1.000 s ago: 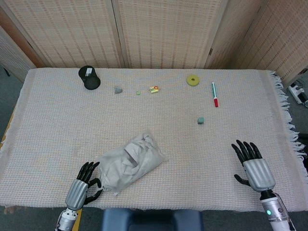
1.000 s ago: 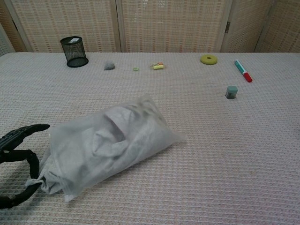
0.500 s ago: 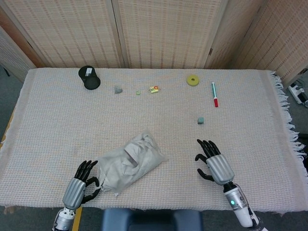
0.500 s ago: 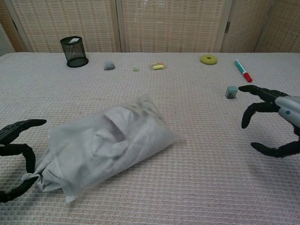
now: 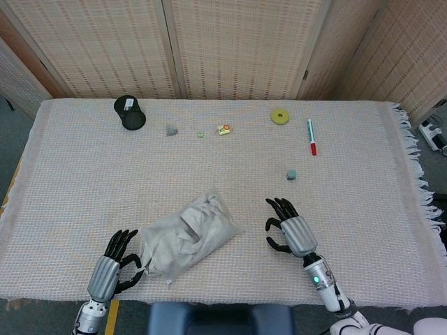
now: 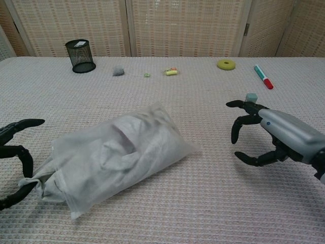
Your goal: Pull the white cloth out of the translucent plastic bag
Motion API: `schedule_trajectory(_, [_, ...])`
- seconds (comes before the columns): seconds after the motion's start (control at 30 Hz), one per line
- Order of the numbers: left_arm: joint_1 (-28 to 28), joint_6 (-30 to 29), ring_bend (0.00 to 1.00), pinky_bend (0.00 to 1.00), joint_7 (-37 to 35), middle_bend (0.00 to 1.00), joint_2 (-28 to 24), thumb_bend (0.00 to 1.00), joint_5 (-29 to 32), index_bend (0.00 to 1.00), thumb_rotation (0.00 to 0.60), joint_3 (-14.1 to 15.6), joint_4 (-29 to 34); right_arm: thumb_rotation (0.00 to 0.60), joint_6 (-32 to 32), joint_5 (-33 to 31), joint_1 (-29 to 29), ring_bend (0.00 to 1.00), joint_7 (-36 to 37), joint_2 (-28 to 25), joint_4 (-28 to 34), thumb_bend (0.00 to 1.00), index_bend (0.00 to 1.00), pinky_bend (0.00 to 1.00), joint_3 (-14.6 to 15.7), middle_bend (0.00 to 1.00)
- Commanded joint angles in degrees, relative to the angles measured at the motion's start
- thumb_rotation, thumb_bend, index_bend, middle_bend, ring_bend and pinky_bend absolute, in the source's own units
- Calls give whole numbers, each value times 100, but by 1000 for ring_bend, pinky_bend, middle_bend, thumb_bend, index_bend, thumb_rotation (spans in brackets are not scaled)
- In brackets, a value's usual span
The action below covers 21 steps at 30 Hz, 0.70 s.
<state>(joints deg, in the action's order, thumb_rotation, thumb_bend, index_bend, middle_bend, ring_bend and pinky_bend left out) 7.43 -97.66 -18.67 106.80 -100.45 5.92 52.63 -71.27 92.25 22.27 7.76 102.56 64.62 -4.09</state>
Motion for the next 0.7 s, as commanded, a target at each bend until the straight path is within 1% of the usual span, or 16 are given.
schedule_trajectory(0.03, [8, -19, 0, 0, 14, 126, -16, 492, -11, 770, 600, -7, 45, 600, 26, 27, 168, 0, 311, 248, -239, 292, 503, 0, -50, 58])
schedule_trajectory(0.17, [14, -28, 0, 0, 42, 126, -54, 491, -16, 772, 600, -12, 124, 600, 175, -27, 321, 0, 569, 462, -445, 292, 503, 0, -56, 58])
schedule_trajectory(0.37, [26, 6, 0, 0, 42, 126, -108, 491, 10, 773, 600, -27, 187, 600, 316, -104, 497, 0, 633, 734, -749, 293, 501, 0, -82, 58])
schedule_trajectory(0.5, [36, 36, 0, 0, 19, 126, -149, 491, 52, 773, 600, -58, 224, 600, 337, -150, 620, 0, 558, 966, -1104, 293, 501, 0, -150, 59])
schedule_trajectory(0.7, [42, 45, 0, 0, -8, 126, -203, 492, 87, 774, 600, -91, 260, 600, 486, -258, 794, 0, 700, 1199, -1437, 295, 501, 0, -212, 59])
